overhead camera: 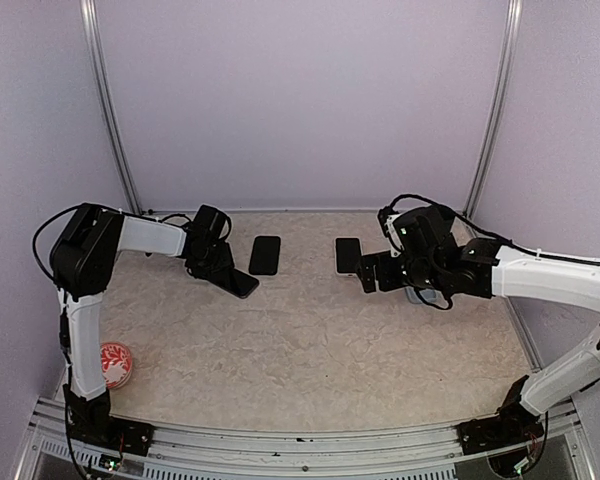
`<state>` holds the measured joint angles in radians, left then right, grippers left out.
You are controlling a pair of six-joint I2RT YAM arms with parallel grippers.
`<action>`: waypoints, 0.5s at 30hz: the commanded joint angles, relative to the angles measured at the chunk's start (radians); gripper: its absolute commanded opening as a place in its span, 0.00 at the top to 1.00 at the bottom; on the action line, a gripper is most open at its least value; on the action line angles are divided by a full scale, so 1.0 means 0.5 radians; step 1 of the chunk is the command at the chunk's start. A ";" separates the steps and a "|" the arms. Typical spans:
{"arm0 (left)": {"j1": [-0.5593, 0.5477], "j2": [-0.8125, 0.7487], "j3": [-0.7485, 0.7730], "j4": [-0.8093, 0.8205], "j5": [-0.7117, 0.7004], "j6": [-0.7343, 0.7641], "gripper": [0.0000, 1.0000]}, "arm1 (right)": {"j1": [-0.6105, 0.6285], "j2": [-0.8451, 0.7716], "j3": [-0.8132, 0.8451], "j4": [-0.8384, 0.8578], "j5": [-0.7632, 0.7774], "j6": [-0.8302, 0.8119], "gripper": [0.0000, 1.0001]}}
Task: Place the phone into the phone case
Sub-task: Move the phone to the center of the board.
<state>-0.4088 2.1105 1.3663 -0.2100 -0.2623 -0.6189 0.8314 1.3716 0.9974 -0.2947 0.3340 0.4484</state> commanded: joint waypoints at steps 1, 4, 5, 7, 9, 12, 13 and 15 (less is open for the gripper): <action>-0.057 0.121 -0.106 -0.265 0.153 0.033 0.34 | 0.031 -0.093 -0.062 0.019 0.004 0.043 0.00; -0.090 0.103 -0.141 -0.272 0.146 0.056 0.34 | 0.031 -0.107 -0.080 0.028 -0.012 0.054 0.00; -0.102 0.093 -0.152 -0.270 0.143 0.059 0.35 | 0.031 -0.112 -0.083 0.026 -0.015 0.056 0.00; -0.124 0.082 -0.174 -0.264 0.137 0.072 0.34 | 0.031 -0.126 -0.093 0.031 -0.020 0.060 0.00; -0.137 0.073 -0.193 -0.266 0.121 0.075 0.35 | 0.032 -0.145 -0.105 0.034 -0.018 0.063 0.00; -0.166 0.070 -0.221 -0.266 0.134 0.079 0.37 | 0.032 -0.178 -0.118 0.036 -0.014 0.071 0.00; -0.180 0.067 -0.231 -0.265 0.135 0.079 0.37 | 0.032 -0.188 -0.122 0.040 -0.018 0.072 0.00; -0.206 0.045 -0.260 -0.260 0.130 0.069 0.37 | 0.034 -0.204 -0.136 0.039 -0.020 0.078 0.00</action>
<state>-0.4698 2.0903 1.3136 -0.1890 -0.2913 -0.5758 0.8314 1.3090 0.9489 -0.2909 0.3260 0.4706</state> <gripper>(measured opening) 0.631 0.996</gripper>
